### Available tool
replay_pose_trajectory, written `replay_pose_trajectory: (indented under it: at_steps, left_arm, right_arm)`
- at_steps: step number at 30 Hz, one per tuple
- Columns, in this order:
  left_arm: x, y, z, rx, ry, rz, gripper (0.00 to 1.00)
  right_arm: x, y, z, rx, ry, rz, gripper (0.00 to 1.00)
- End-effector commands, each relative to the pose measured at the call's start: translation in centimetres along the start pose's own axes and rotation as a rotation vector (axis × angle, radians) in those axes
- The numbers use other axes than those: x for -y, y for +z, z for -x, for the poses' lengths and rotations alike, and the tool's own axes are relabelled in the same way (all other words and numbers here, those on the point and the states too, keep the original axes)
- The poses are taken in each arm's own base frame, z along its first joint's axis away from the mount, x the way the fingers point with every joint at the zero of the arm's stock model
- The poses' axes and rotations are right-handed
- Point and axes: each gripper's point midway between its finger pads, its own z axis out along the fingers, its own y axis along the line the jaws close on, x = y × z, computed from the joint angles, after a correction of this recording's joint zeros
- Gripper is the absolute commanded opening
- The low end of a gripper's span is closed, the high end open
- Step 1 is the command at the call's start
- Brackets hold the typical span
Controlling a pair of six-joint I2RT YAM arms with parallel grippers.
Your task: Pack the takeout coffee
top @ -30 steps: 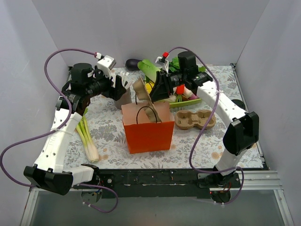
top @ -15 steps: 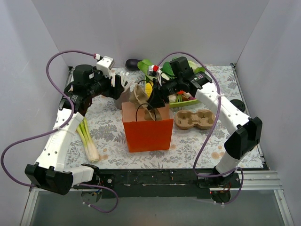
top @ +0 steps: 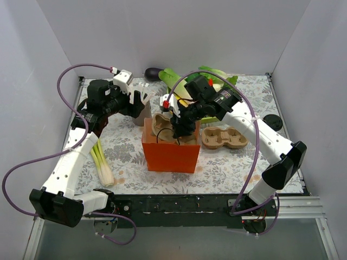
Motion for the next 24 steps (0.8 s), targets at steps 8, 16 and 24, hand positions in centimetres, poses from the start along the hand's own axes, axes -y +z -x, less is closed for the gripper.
replay_pose_trajectory:
  at_steps: [8, 16, 24]
  left_arm:
    - [1.0, -0.6, 0.0, 0.049, -0.023, -0.040, 0.75]
    - [2.6, -0.3, -1.4, 0.031, -0.086, -0.122, 0.74]
    - [2.9, -0.4, -2.0, 0.021, -0.093, -0.137, 0.74]
  right_arm:
    - [-1.5, -0.8, -4.2, -0.301, -0.088, -0.067, 0.01]
    - [-3.1, -2.1, -6.6, -0.431, -0.088, -0.053, 0.01]
    - [-3.7, -2.6, -10.4, -0.559, -0.060, -0.086, 0.01]
